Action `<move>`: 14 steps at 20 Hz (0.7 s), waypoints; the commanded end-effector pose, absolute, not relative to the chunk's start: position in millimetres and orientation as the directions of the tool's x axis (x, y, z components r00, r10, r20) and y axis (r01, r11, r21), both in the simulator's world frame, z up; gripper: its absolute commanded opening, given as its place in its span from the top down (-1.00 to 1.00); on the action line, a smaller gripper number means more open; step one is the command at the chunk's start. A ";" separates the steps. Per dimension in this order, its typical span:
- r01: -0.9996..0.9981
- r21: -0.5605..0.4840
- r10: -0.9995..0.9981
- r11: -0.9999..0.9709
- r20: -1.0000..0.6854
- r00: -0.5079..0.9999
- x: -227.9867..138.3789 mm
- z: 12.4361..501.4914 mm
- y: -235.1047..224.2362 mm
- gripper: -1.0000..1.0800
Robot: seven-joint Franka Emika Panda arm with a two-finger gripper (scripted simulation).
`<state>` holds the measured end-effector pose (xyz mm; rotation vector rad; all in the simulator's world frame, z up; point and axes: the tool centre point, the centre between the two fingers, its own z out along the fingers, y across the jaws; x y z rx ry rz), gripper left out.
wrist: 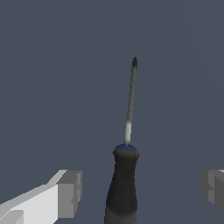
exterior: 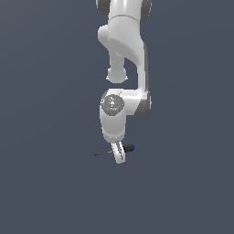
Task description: Pick up the object and move it to a goal position.
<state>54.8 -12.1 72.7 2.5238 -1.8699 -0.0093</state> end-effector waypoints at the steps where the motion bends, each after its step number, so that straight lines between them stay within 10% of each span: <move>1: -0.968 0.002 -0.968 -0.252 -0.003 0.252 56.9 69.7 -12.4 -0.92; 14: -0.980 0.000 -0.980 -0.200 0.000 0.200 59.2 61.8 -12.9 -0.92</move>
